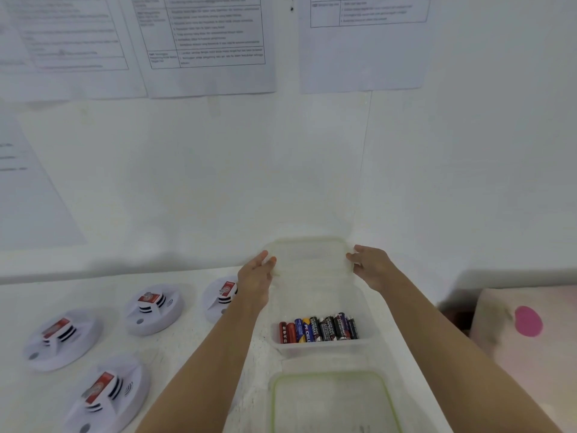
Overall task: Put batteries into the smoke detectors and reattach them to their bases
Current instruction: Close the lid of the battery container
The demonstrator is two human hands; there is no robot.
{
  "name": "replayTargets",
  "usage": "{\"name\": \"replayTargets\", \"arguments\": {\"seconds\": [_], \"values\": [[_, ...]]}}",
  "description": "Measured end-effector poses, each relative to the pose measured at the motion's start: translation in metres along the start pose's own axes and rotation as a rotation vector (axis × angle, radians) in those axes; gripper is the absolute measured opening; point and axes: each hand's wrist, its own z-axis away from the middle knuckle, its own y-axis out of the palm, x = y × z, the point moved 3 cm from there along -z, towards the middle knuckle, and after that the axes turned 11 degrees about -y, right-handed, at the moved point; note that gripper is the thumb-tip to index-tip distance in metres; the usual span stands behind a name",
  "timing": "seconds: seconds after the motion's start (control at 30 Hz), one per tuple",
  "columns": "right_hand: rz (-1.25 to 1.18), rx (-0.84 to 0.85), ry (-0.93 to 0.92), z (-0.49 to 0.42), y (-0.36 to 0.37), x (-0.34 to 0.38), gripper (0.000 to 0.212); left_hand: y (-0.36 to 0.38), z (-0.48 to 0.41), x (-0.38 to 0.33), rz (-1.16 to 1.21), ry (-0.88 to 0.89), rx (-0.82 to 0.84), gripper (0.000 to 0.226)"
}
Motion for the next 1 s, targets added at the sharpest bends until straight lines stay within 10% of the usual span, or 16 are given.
{"name": "replayTargets", "arguments": {"seconds": [0.57,1.0], "values": [[0.655,-0.025,-0.082,-0.009,0.003,-0.003,0.018,-0.003,0.002,-0.011,-0.478,0.049,-0.194,0.027],[0.921,0.267,-0.268,-0.011,0.019,0.017,0.056,0.016,0.013,-0.020,-1.058,0.386,0.054,0.048]]}}
